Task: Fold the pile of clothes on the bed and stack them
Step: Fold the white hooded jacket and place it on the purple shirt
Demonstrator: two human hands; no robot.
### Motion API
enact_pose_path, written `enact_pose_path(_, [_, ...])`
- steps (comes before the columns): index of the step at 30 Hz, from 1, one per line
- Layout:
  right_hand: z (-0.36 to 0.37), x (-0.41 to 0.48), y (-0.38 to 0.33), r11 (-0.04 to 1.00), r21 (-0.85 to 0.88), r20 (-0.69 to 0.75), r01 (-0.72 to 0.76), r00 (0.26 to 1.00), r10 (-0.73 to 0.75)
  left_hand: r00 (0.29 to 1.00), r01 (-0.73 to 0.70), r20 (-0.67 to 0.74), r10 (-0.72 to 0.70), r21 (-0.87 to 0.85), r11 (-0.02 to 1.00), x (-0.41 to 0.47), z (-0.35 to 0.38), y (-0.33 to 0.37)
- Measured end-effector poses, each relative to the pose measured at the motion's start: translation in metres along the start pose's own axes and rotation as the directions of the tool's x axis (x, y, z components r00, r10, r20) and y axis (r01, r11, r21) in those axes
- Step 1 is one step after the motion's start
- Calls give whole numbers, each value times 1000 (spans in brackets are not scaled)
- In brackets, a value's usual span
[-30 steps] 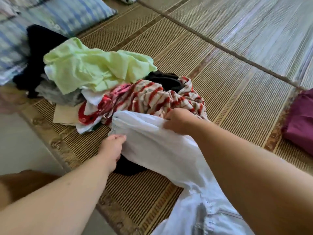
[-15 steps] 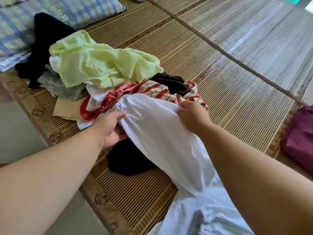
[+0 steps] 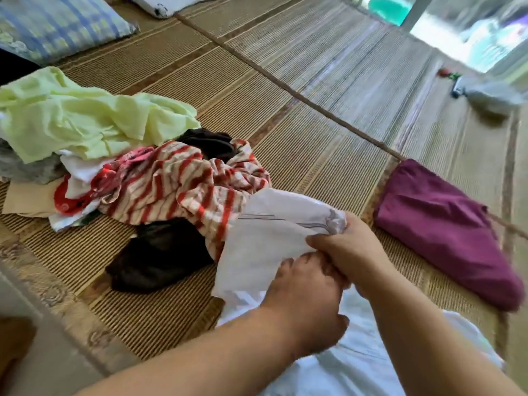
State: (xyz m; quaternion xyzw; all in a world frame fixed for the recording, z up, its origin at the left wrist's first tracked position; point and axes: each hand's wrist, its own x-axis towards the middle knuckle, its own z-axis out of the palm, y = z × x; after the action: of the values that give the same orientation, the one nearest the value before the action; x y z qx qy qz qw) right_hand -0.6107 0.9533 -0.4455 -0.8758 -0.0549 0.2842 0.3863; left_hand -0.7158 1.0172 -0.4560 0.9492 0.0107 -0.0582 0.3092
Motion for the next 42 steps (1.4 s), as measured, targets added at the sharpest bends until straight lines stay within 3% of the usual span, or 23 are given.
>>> enact_pose_path(2, [-24,-16,35,999,3,-146,-38,989,38,993,-81,74,87,-75,994,-5,22,25])
enact_pose_path(3, [-39,-27,54,992,107,-170,-73,981,90,985,-127,105,138,-103,987,-7,33,37])
enact_pose_path(6, [-79,-61,109,844,509,-37,-171,975,220,969,-215,81,233,-181,960,-16,60,53])
enact_pose_path(8, [-103,-85,146,725,659,45,-201,972,229,970,-237,1,243,-204,950,-22,71,54])
enact_pose_path(13, [-130,-162,247,422,863,169,-278,946,278,984,-131,-138,114,-119,984,-17,97,45])
enact_pose_path(16, [-123,-197,316,247,909,208,-336,878,431,1000,18,19,-19,47,999,-7,123,33])
enact_pose_path(19, [-96,-222,367,325,828,156,-457,744,649,961,68,235,-145,305,950,5,155,12])
enact_pose_path(20, [-83,-229,379,296,827,160,-478,704,692,937,53,302,-177,376,925,9,164,5])
enact_pose_path(21, [-68,-234,387,253,845,173,-471,689,703,913,31,356,-201,429,903,12,173,-1])
enact_pose_path(23, [-45,-237,397,272,852,118,-446,671,732,867,-14,438,-237,499,867,16,185,-13])
enact_pose_path(25, [-32,-233,405,398,802,-19,-445,647,763,845,-34,468,-258,530,847,19,193,-20])
enact_pose_path(30, [-32,-240,397,418,834,-208,-360,496,843,914,-108,391,-105,485,868,11,199,-17])
enact_pose_path(33, [-28,-249,388,529,690,-323,-493,444,836,898,-196,438,-52,503,842,1,203,-16])
enact_pose_path(35, [-23,-250,377,702,458,-512,-545,484,710,875,-215,479,-68,511,832,-3,207,-17])
enact_pose_path(37, [-16,-239,363,876,83,-623,-475,661,418,868,-203,491,-80,497,844,-3,210,-18])
enact_pose_path(39, [-9,-218,359,909,-244,-431,-338,877,211,861,-185,497,-107,502,845,0,213,-21])
enact_pose_path(40, [-7,-206,362,891,-348,-282,-291,939,197,858,-170,497,-128,511,843,2,215,-23])
enact_pose_path(42, [-13,-184,378,810,-532,-44,-246,964,264,842,-134,507,-185,530,837,5,216,-26])
